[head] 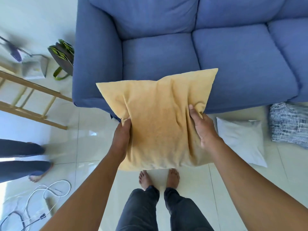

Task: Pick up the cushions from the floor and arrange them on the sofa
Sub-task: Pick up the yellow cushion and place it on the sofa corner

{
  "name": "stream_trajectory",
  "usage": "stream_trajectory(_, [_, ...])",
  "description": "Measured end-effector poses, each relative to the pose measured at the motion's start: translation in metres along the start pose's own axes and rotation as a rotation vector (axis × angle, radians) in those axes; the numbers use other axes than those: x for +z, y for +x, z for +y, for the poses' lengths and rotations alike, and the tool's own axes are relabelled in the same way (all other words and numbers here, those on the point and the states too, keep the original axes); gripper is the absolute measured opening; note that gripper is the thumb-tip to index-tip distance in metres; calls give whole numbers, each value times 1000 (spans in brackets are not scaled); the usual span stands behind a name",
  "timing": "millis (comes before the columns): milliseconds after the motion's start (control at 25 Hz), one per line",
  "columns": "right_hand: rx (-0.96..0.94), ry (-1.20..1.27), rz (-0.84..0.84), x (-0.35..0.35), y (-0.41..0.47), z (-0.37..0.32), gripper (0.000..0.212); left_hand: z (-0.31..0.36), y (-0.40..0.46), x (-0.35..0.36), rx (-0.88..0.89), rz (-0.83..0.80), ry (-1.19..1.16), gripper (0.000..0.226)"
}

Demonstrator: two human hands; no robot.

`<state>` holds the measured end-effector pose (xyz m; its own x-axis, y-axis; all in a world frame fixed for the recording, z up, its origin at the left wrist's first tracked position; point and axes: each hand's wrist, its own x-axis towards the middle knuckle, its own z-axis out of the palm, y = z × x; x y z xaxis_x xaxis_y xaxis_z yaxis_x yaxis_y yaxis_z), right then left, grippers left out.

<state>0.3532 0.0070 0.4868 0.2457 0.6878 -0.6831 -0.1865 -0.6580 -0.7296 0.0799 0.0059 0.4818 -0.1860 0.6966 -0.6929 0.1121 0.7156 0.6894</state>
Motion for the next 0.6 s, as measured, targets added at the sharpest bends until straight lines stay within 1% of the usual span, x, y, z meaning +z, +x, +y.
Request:
stream_trajectory(160, [-89,43,-29,-1,-8,-55,31,47,-11,-7,94,33,-64,52])
stream_trajectory(280, [-146,73,-48,8,-5,-92,30,90,-12,-11,157,-15,-159,35])
stream_trajectory(320, [-148,96,-59,11,-1,-102,31,102,-7,-12,165,-23,-186,37])
stream_trajectory(400, [-157,127,-85,19,12,-123,32,130,7,-17,189,-31,-219,48])
stream_trajectory(440, [-160,142,-102,23,18,-135,37,143,18,-20,190,-33,-224,53])
stream_trajectory(480, [-167,152,-128,28,28,-147,49,158,29,-22,196,-35,-227,54])
stream_trajectory(560, [-183,170,-169,38,49,-169,82,183,51,-27,197,-65,-229,53])
stream_trajectory(600, [-184,190,-180,45,60,-182,93,194,65,-30,188,-87,-228,54])
